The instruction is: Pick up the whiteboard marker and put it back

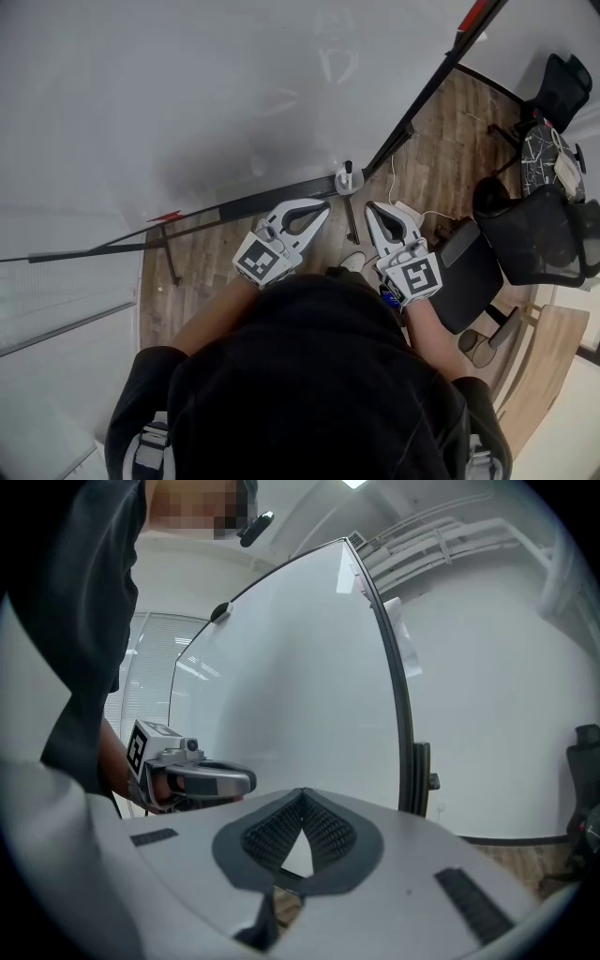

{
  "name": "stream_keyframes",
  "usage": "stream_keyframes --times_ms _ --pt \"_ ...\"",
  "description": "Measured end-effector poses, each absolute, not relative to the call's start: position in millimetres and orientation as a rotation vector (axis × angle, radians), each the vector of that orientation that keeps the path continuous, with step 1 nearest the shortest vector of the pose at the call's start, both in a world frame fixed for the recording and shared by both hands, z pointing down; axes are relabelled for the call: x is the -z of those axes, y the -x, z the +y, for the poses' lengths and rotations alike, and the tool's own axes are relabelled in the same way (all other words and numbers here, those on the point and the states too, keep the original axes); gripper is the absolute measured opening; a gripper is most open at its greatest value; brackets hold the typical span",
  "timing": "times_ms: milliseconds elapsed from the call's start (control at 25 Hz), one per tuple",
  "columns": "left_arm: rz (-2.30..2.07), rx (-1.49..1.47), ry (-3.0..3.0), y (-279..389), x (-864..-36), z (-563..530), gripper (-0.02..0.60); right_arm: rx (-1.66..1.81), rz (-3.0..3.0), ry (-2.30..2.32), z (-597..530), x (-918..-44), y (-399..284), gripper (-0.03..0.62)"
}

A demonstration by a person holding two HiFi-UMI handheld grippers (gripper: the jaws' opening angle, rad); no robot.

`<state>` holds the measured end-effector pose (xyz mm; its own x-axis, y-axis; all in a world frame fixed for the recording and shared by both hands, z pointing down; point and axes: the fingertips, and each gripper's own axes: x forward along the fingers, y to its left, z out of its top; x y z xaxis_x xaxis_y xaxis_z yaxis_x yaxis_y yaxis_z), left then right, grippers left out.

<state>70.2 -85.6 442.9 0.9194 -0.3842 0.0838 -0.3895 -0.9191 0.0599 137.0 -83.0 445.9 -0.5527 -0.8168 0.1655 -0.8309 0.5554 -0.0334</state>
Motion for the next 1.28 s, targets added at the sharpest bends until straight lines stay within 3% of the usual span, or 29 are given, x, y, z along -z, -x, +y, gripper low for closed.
stream_keyframes --times_ms 1280 --pt "-0.607 -0.142 -2.996 -68 -450 -81 0.005 -0.192 -2.688 -1.325 -73 -451 -126 0.0"
